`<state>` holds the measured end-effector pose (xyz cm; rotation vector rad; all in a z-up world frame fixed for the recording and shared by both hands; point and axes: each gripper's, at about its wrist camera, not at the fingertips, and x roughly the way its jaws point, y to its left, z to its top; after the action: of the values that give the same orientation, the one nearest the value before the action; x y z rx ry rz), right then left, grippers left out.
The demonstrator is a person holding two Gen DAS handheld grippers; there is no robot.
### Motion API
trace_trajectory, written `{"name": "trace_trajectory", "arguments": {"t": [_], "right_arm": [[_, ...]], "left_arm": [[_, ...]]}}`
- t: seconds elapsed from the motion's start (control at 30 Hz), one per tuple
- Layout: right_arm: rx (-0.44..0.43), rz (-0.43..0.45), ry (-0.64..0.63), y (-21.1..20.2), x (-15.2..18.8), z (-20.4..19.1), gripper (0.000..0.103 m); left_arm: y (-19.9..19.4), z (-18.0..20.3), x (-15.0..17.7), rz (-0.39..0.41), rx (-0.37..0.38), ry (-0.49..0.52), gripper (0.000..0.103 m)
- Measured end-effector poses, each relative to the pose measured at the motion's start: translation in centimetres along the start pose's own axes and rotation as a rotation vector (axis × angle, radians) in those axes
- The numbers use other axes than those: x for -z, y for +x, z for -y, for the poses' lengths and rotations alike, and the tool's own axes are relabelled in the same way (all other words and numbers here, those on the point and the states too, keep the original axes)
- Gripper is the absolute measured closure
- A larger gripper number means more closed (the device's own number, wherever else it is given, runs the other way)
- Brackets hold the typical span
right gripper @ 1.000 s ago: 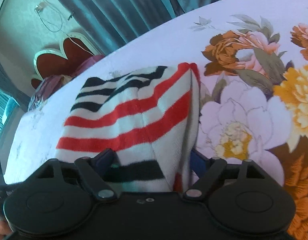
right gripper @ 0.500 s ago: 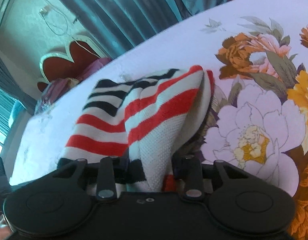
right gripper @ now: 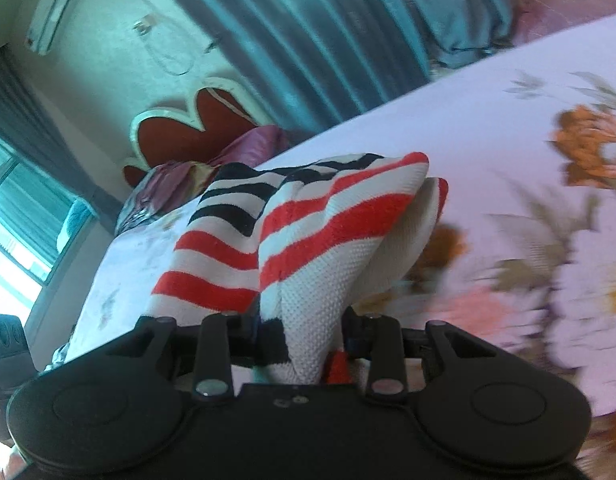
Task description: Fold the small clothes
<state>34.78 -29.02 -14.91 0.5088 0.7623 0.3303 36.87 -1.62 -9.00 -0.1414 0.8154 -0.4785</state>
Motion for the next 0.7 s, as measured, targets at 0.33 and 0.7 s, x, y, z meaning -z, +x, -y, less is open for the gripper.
{"name": "trace_trajectory", "arguments": {"t": [0.33, 0.7], "right_arm": [[-0.025, -0.004, -0.046, 9.1, 3.0, -14.4, 0.069], [-0.041, -0.041, -0.053, 21.0, 5.3, -23.6, 0.069]], "left_arm": [[-8.1, -18.1, -1.2, 0.038, -0.015, -0.033, 0.049], [-9.7, -34.3, -2.2, 0.041, -0.052, -0.060, 0.049]]}}
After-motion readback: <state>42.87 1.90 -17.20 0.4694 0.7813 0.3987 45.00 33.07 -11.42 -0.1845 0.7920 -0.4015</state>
